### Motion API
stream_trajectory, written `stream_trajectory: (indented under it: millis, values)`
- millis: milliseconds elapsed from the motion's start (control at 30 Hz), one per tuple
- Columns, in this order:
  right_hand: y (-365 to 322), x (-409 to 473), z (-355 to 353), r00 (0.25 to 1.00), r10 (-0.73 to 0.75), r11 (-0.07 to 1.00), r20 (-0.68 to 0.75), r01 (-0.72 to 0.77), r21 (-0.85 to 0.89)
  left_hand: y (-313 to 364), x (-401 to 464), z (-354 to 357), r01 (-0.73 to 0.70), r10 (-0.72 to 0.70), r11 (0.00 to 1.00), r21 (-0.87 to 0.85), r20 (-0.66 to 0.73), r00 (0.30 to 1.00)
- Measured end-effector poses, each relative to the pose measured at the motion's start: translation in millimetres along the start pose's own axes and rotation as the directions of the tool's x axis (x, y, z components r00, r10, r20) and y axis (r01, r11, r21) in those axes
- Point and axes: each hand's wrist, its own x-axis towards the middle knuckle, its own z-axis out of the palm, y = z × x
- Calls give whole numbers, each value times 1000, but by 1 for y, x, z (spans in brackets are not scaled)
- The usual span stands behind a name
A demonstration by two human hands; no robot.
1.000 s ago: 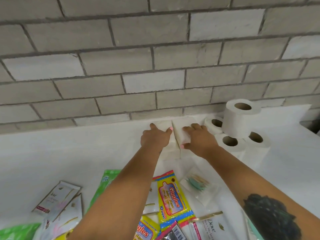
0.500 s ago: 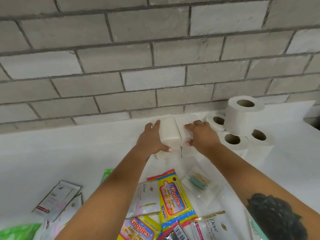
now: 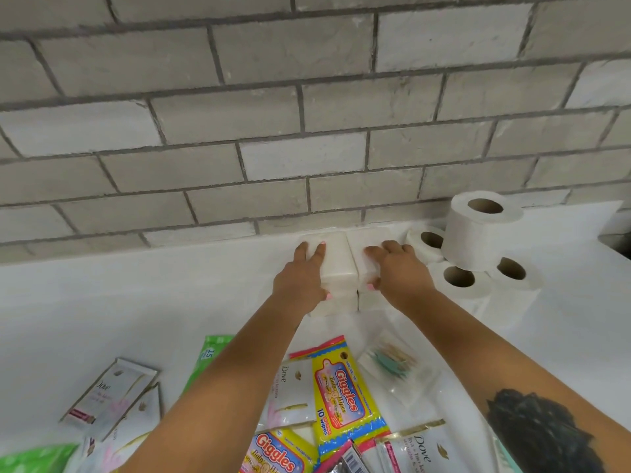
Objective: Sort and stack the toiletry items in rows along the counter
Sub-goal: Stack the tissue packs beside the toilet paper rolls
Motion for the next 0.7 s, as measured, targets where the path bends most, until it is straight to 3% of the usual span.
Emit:
stream_trajectory:
  millis: [400, 700]
  values:
    - [-5, -6, -1, 1000, -11, 998, 23, 12, -63, 4, 5, -5, -43, 42, 993, 112, 9, 999]
    - [-13, -11, -13, 1000, 11, 1000, 22, -11, -25, -1, -2, -23, -39, 41, 999, -35, 48, 998]
